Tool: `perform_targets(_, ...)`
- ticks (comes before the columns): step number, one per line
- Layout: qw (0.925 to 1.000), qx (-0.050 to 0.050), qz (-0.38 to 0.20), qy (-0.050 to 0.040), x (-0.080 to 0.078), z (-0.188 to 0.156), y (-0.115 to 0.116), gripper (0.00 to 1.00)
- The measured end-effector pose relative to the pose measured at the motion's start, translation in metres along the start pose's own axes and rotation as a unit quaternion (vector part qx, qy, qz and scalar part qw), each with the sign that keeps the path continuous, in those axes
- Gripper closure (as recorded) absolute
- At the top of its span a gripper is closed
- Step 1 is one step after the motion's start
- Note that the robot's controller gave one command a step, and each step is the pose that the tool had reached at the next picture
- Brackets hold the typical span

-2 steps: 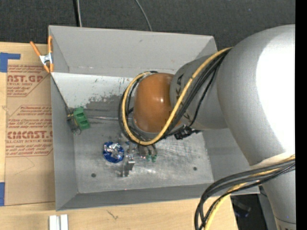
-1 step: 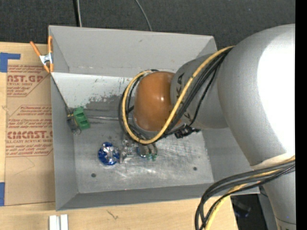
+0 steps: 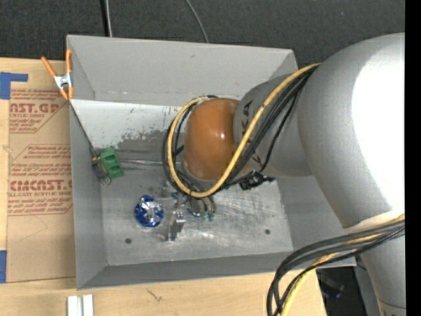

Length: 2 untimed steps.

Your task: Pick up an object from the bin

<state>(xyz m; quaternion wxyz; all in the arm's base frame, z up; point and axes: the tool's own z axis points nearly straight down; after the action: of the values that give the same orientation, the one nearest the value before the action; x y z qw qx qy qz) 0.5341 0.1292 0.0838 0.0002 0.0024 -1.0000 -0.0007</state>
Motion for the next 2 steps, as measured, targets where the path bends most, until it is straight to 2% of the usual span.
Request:
perform_targets(1, 0.9985, 0.002, -0.055, -0.0043, -0.0109, 0.0107, 0.0292, 0.0)
perform_targets(2, 0.9985, 0.0, -0.054, -0.0056, -0.0116, 0.0093, 0.03, 1.0)
